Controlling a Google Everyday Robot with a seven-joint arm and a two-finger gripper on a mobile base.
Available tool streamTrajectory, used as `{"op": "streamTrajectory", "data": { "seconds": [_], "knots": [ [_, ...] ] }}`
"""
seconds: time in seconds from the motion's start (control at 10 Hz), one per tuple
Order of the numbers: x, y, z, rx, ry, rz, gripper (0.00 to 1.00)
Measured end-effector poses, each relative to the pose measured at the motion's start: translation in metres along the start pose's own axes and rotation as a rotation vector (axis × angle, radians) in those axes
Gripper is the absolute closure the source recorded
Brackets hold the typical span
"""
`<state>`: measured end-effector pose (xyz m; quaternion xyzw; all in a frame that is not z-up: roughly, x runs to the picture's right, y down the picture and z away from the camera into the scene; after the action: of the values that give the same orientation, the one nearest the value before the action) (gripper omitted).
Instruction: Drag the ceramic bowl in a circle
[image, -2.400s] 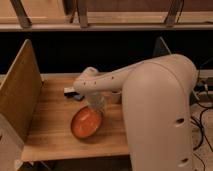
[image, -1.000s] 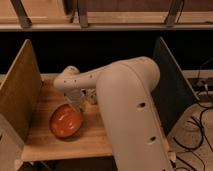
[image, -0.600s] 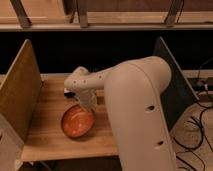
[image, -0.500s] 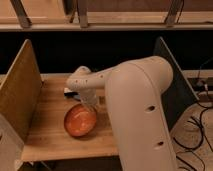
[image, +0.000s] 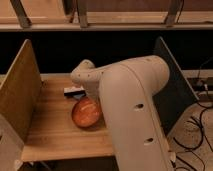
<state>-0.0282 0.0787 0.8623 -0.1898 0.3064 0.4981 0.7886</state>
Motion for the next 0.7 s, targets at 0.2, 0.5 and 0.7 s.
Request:
{"op": "streamTrajectory", "data": {
  "seconds": [0.2,0.5,0.7],
  "knots": [
    [0.0005,-0.0011,0.0008,0.000,0.001,0.002,0.93],
    [0.0002,-0.0002,0.0005,0.000,0.001,0.000,0.74],
    [0.0002,-0.0002,0.0005,0.000,0.001,0.000,0.54]
  ]
}}
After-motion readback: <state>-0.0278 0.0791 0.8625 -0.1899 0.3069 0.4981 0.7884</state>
